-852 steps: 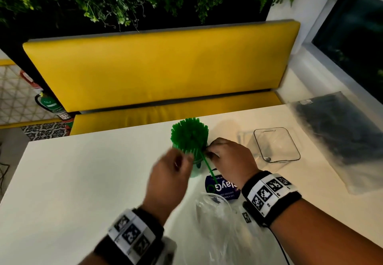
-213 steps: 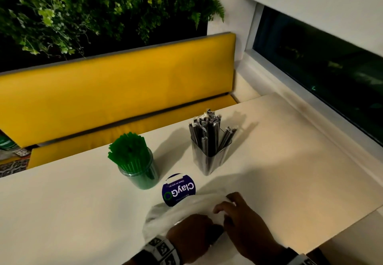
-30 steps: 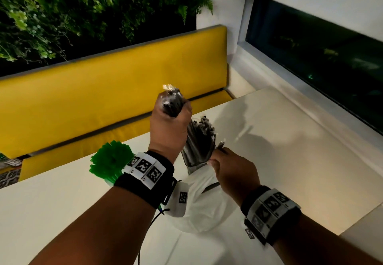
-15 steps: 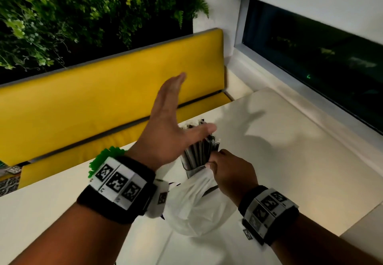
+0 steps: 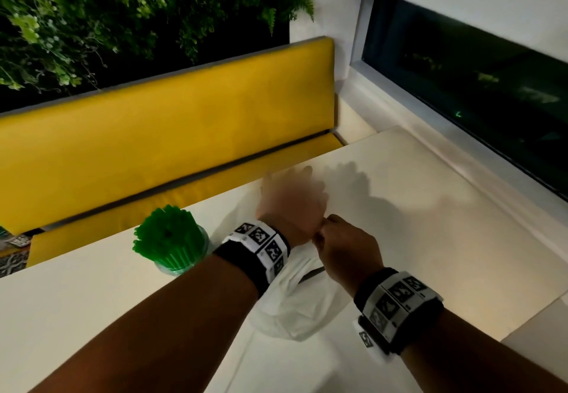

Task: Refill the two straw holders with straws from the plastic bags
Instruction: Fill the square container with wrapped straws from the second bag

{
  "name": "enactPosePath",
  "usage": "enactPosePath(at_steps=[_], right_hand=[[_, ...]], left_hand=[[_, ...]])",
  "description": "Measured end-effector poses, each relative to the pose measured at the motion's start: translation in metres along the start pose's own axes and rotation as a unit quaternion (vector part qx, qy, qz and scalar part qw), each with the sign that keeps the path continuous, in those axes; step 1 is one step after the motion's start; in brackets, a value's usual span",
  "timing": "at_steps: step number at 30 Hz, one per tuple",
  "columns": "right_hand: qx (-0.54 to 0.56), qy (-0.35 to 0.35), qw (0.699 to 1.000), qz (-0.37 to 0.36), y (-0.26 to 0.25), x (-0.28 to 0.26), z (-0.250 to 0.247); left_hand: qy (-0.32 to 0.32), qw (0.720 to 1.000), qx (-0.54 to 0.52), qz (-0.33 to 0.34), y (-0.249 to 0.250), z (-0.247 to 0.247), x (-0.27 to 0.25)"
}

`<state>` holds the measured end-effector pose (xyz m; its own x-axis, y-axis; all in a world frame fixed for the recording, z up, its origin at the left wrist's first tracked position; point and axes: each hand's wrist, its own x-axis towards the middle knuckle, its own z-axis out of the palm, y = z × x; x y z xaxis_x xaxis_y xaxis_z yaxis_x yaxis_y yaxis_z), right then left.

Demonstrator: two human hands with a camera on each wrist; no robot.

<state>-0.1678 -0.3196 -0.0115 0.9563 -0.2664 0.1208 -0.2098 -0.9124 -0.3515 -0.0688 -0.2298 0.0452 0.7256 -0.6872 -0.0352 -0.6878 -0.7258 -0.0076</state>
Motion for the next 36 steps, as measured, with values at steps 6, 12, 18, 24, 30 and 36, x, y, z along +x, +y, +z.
enactPosePath(at_steps=[6, 12, 18, 24, 30, 36], right_hand=[[0.089, -0.086, 0.991, 0.05, 0.007, -0.002, -0.008], [0.276, -0.055, 0.955, 0.089, 0.021, -0.04, -0.009], [0.374, -0.159, 0.903, 0.141, 0.007, -0.084, 0.022], [0.439, -0.188, 0.859, 0.185, 0.003, -0.102, 0.019], [0.413, -0.251, 0.858, 0.173, 0.014, -0.117, 0.017], [0.382, -0.311, 0.858, 0.147, 0.011, -0.126, 0.021]], left_hand=[[0.125, 0.979, -0.16, 0.008, -0.009, -0.027, -0.017], [0.156, 0.928, -0.321, 0.106, 0.01, 0.001, -0.139], [-0.096, 0.956, -0.278, 0.006, 0.022, 0.121, -0.151], [-0.183, 0.967, -0.177, 0.02, 0.029, 0.132, -0.154], [-0.196, 0.958, -0.203, 0.043, 0.036, 0.138, -0.17], [-0.233, 0.958, -0.165, 0.015, 0.041, 0.144, -0.169]])
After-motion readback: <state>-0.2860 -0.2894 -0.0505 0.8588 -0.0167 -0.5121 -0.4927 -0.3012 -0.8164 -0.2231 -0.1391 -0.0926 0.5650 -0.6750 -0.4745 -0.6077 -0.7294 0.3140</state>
